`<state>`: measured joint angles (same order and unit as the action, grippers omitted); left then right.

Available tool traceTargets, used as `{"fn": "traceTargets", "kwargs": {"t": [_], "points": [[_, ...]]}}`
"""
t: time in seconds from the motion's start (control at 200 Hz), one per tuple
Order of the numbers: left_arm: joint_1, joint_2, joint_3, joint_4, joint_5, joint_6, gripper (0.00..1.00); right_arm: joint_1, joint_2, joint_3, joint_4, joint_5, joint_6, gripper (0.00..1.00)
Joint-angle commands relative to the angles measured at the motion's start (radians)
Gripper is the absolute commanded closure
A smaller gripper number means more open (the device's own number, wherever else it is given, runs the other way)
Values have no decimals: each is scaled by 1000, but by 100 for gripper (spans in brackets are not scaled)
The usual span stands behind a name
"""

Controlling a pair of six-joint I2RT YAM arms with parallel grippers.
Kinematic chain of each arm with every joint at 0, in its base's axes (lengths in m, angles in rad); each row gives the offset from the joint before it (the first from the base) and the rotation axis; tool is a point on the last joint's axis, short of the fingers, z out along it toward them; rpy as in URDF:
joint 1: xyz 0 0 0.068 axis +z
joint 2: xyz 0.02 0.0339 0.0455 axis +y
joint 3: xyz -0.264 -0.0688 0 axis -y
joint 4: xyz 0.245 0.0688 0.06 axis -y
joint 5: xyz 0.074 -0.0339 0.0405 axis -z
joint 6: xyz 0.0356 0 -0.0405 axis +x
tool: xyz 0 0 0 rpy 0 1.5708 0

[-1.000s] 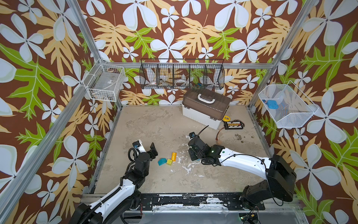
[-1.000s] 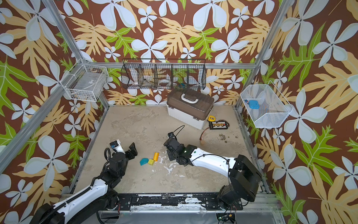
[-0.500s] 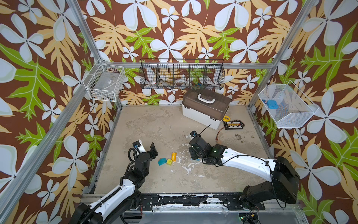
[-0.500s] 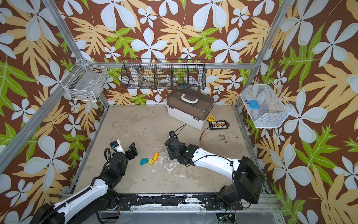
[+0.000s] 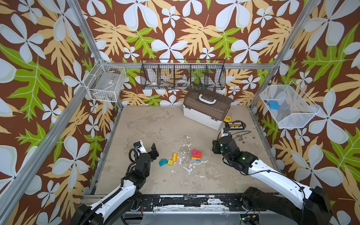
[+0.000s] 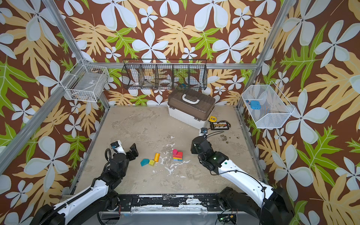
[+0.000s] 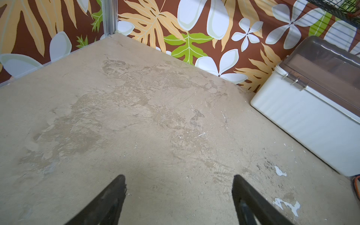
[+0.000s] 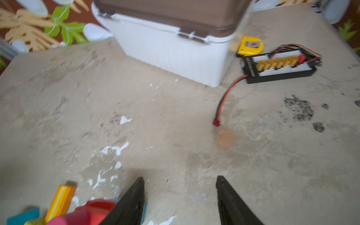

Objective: Build the wood block tower
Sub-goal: 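Raise the right gripper away from the stack, then move the right gripper onto the tan wooden cylinder and grasp it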

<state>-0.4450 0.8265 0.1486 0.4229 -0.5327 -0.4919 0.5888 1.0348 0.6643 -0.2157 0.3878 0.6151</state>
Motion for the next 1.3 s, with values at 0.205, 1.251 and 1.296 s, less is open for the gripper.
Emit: {"fn": "traceTargets", "kwargs": {"t": [0.205, 1.251, 1.296], "points": [[2, 0, -1, 31, 2, 10, 13, -221, 202, -62, 196, -168, 13, 43], [2, 3, 0, 33, 1, 10, 13, -306, 639, 160, 175, -236, -118, 62], [2, 3, 0, 34, 1, 10, 14, -305, 640, 158, 176, -239, -118, 63]]}}
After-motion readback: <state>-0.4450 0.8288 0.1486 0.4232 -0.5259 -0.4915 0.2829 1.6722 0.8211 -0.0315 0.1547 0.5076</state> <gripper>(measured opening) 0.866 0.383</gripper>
